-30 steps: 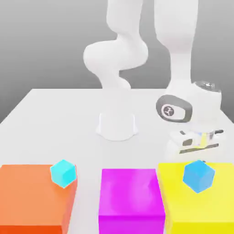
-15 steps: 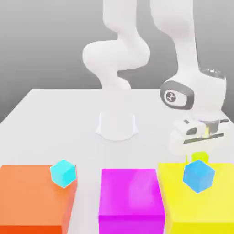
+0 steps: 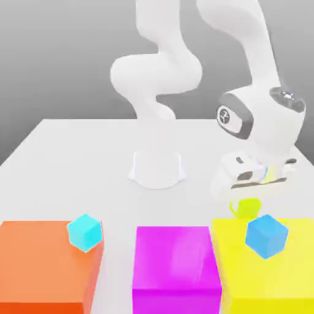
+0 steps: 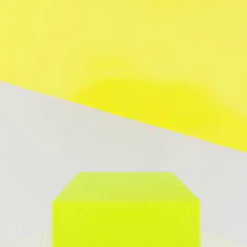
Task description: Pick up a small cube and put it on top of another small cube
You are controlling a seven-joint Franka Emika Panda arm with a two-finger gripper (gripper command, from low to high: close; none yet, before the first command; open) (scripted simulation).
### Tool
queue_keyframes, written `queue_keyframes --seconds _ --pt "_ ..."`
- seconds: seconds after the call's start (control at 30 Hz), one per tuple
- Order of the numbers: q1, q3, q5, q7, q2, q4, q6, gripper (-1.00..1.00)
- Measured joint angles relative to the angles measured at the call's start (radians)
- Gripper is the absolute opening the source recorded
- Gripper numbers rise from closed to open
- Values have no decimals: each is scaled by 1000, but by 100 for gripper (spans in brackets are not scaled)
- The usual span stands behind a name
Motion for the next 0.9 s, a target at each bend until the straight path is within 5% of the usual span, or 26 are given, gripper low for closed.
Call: queue_keyframes --seconds 0.23,0.63,0.9 --pt "-176 -96 102 101 -81 69 -191 -100" --pt "-456 -281 92 516 -249 141 -173 -100" --pt "-604 -311 -41 719 -255 87 -45 -100"
